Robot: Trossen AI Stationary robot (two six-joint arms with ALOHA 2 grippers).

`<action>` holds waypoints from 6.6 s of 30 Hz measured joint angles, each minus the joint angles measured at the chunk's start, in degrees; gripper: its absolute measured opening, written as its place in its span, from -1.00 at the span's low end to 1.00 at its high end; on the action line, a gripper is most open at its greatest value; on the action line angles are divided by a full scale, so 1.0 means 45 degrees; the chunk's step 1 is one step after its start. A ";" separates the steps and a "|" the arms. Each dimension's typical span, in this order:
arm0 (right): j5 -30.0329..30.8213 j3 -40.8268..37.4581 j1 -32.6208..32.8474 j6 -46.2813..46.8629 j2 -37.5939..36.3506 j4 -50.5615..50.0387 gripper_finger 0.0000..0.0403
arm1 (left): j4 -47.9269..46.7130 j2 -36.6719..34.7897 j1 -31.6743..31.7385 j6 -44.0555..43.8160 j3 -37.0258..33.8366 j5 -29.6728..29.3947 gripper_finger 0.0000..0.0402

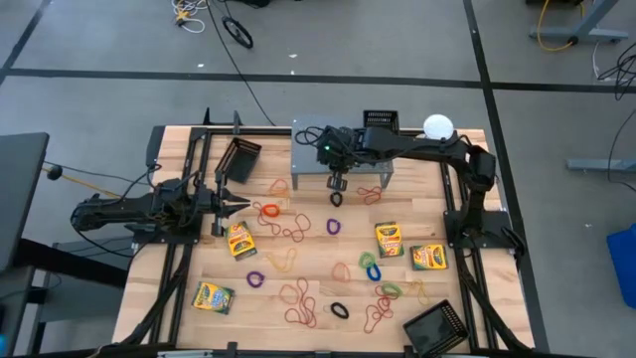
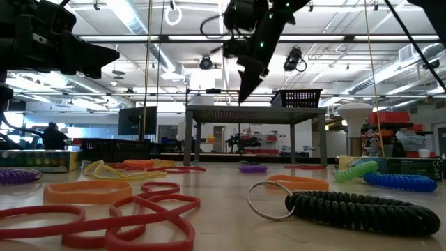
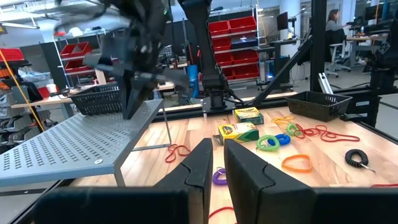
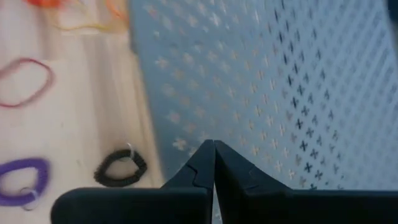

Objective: Sort rubber bands into baskets
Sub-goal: Put the bottom black basket into the shelf

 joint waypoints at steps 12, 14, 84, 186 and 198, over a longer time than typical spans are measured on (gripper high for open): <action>-0.1074 -0.0072 0.3173 0.0168 -0.0859 -0.2700 -0.98 | -0.0002 -0.0003 0.0000 0.0000 -0.0002 -0.0002 -0.75; -0.1081 -0.0465 0.3732 0.0502 -0.0903 -0.2518 -0.98 | 0.0000 -0.0001 0.0002 0.0000 0.0000 -0.0002 -0.75; -0.6779 -0.7232 1.3140 0.9333 -0.2105 -0.0021 -0.34 | 0.0087 -0.0001 0.0001 -0.0003 -0.0002 -0.0007 -0.75; -0.1005 -0.5072 0.7344 0.3944 -0.1565 0.4917 -0.90 | 0.0085 0.0002 0.0005 0.0000 0.0002 -0.0014 -0.75; 0.0640 -0.0039 0.4939 0.0050 -0.1998 0.0541 -0.93 | 0.0087 0.0002 0.0005 0.0000 -0.0002 -0.0007 -0.75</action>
